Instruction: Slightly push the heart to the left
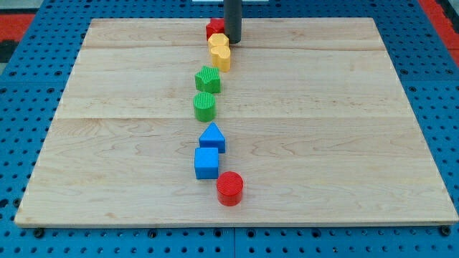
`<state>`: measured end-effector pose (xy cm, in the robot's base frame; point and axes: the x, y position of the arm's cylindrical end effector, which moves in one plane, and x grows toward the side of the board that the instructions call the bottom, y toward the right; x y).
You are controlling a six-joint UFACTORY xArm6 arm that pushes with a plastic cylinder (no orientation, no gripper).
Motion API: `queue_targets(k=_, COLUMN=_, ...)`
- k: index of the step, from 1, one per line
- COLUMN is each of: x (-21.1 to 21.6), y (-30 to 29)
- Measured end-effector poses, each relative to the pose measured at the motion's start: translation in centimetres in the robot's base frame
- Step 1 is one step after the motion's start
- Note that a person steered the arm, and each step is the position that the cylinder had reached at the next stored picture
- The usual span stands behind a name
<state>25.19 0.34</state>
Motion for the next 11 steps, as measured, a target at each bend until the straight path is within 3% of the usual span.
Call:
queue_targets(k=4, x=4.8, y=3.3)
queue_targets(k=6, x=5.1, y=0.3)
queue_targets(k=11, x=5.1, y=1.9)
